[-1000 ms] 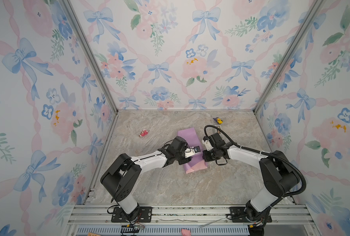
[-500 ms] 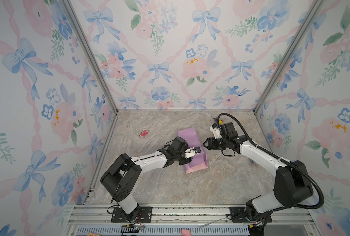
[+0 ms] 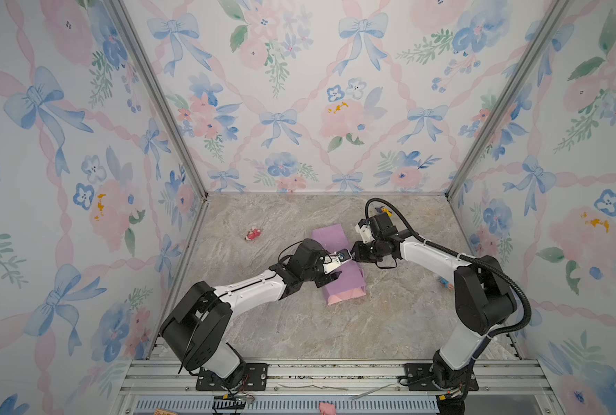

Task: Wrap the gift box in paper

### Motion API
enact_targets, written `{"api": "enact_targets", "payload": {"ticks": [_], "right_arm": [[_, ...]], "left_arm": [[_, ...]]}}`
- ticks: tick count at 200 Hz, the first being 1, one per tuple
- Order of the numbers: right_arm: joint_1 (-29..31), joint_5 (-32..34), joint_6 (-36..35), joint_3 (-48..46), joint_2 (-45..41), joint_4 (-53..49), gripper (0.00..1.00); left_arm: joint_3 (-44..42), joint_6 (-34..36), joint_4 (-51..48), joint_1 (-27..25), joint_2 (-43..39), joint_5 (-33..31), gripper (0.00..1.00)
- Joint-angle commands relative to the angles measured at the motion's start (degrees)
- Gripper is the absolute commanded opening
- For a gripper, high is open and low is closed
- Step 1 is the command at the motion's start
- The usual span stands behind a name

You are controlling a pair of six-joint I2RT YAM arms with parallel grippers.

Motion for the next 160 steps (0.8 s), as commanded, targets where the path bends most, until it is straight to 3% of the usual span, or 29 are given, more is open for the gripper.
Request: {"api": "enact_targets", "payload": {"ticks": [1, 38, 74, 111, 160], "right_arm": [[0.8, 3.3, 4.3, -4.7, -2.5, -2.9, 0.30], [2.3, 3.7, 7.8, -8.3, -6.2, 0.1, 0.31], [2.2, 4.1, 5.8, -7.5, -8.7, -0.4, 0.54], [2.3, 2.3, 0.1, -5.6, -11.1, -4.9, 0.57], [3.9, 4.2, -5.1, -11.5, -14.2, -6.6, 0.57]], "left_arm": [[-2.5, -11.1, 2.2, 1.4, -4.9, -2.9, 0.56], [-10.2, -22.2, 1.8, 3.6, -10.5, -0.7, 0.57], [-17.3, -29.9, 5.9, 3.5, -12.6, 1.5, 0.60], [-18.7, -32.7, 7.6, 3.1, -10.4, 1.8, 0.61], [-19.0, -34.5, 8.9, 1.8, -6.9, 1.0, 0.60]]}}
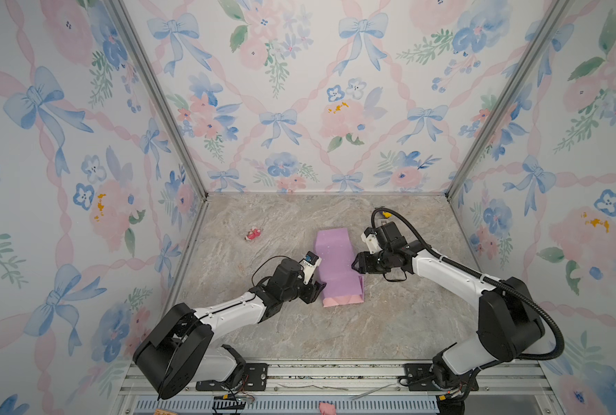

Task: Wrap the gift box in paper

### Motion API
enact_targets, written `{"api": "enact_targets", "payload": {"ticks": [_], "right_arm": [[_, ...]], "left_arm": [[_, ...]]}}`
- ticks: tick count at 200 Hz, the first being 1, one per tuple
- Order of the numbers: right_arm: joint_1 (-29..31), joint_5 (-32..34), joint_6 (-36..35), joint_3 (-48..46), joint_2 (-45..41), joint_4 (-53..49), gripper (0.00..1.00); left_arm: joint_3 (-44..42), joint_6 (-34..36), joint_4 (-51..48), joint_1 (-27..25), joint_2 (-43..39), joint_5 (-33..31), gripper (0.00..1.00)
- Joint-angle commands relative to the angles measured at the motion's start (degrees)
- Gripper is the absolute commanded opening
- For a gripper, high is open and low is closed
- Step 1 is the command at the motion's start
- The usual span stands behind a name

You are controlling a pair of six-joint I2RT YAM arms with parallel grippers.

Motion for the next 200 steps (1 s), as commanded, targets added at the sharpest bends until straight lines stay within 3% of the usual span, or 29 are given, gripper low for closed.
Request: {"api": "enact_targets", "payload": {"ticks": [1, 168, 200], "right_arm": [[1.1, 1.2, -4.0, -3.2, -2.3, -2.9, 0.57], [3.0, 4.4, -5.9, -10.7, 1.3, 10.5, 0.52], [3.0, 6.0, -5.7, -11.5, 1.5, 10.9, 0.43]], "left_arm": [[-0.6, -2.1, 1.6, -0.9, 1.5, 0.1, 0.60], [-1.0, -6.1, 1.6, -5.2, 4.3, -9.9, 0.52], [-0.7, -5.2, 1.6, -5.3, -0.9, -9.3, 0.54]]}}
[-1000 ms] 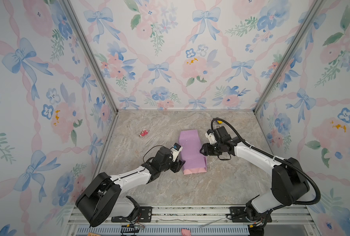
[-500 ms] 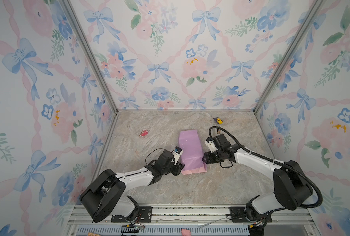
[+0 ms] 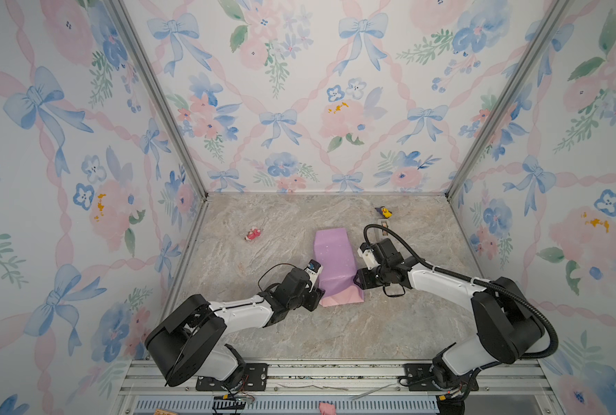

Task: Wrap the gift box in paper

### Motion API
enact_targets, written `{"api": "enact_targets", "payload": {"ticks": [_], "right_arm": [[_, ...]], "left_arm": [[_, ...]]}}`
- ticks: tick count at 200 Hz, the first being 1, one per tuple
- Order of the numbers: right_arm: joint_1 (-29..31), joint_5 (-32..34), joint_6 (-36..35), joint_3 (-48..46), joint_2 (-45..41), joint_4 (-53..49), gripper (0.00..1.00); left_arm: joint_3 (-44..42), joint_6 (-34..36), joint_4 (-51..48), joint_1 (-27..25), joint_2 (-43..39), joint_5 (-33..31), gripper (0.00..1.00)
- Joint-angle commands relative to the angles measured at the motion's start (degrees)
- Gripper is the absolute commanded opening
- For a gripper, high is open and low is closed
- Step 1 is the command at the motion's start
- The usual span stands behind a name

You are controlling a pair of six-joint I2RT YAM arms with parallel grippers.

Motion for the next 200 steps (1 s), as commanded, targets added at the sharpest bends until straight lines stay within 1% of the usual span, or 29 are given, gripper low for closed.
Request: {"api": "enact_targets", "payload": {"ticks": [1, 22, 32, 39, 59, 70, 82, 93, 102, 107, 115, 124, 139, 162, 179, 200], "right_arm": [[0.6, 2.1, -0.2, -1.1, 0.8, 1.5, 0.42], [0.6, 2.1, 0.1, -1.5, 0.9, 2.2, 0.34], [0.6, 1.9, 0.4, -1.6, 1.0, 2.6, 0.31], [0.6, 1.8, 0.5, -1.6, 1.0, 2.9, 0.28], [0.6, 1.5, 0.5, -1.5, 1.0, 3.1, 0.23], [0.6, 1.5, 0.4, -1.6, 0.9, 2.8, 0.23], [0.6, 1.5, 0.4, -1.6, 0.4, 2.3, 0.24], [0.5, 1.0, 0.4, -2.0, -0.4, 2.1, 0.28], [0.2, 0.5, 0.4, -2.3, -1.2, 1.9, 0.31], [0.2, -0.1, 0.3, -2.6, -1.9, 1.7, 0.32], [-0.2, -1.0, 0.0, -2.9, -2.7, 1.2, 0.34], [-0.5, -1.9, -0.2, -3.2, -3.5, 0.5, 0.36], [-1.2, -3.4, -0.1, -4.2, -5.2, -0.1, 0.37], [-3.8, -7.2, 1.0, -7.3, -8.7, 0.8, 0.41], [-6.6, -10.9, 2.4, -9.6, -11.2, 2.5, 0.46], [-9.5, -14.8, 4.2, -11.7, -13.1, 5.0, 0.48]], "left_arm": [[1.2, 0.1, 0.7, -0.3, -4.6, -0.4, 0.54], [2.2, 2.5, 0.7, -0.3, -8.5, -0.7, 0.54], [3.0, 4.0, 0.6, -0.3, -9.7, -0.8, 0.53], [3.8, 4.8, 0.7, -0.3, -10.1, -1.0, 0.50], [6.4, 7.8, 0.7, -0.1, -8.6, 0.0, 0.41], [8.0, 9.4, 0.7, -0.1, -6.6, 1.4, 0.39], [10.4, 12.5, 0.3, -0.1, -3.5, 3.7, 0.39], [12.1, 16.2, -0.3, -0.2, -0.4, 6.5, 0.39], [13.6, 19.6, -1.2, -0.2, 1.8, 8.6, 0.42], [13.6, 21.6, -2.1, -0.2, 3.2, 8.7, 0.43], [16.9, 25.2, -4.0, -0.3, 5.0, 8.5, 0.47], [19.1, 29.0, -6.5, -0.3, 6.7, 7.1, 0.53], [23.2, 33.6, -11.1, -0.5, 9.1, 5.9, 0.57], [25.7, 38.2, -12.6, -0.8, 11.0, 5.2, 0.57], [26.2, 40.2, -13.6, -1.1, 12.5, 6.3, 0.57], [26.0, 42.2, -14.3, -1.5, 14.0, 7.3, 0.57]]}}
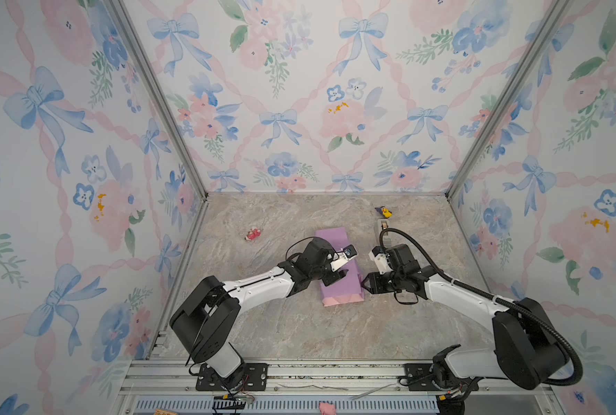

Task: Wrap the gift box in paper

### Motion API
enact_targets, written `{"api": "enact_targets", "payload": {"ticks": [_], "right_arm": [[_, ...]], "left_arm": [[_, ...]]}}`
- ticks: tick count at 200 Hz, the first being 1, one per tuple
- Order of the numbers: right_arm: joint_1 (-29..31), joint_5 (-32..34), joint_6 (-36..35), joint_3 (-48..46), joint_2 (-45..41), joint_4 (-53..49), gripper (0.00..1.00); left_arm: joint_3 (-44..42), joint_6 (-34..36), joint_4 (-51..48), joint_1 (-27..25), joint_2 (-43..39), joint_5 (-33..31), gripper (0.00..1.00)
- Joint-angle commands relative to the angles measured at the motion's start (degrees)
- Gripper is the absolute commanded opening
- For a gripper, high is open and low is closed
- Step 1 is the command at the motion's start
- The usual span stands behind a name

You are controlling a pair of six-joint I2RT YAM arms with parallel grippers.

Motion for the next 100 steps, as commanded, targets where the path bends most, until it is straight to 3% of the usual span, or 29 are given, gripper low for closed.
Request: {"api": "enact_targets", "payload": {"ticks": [1, 37, 100], "right_arm": [[-2.9, -6.6, 2.5, -2.3, -2.0, 2.8, 0.48], [-4.7, -10.3, 4.9, -3.6, -1.7, 6.3, 0.48], [-4.1, -9.0, 9.8, -5.1, 0.5, 12.5, 0.47]], "left_arm": [[0.3, 5.7, -3.6, -0.6, 2.4, 1.6, 0.58], [0.1, 7.0, -3.8, -1.2, 4.8, -0.1, 0.57], [0.1, 8.2, -3.8, -2.4, 7.5, -7.6, 0.46]]}}
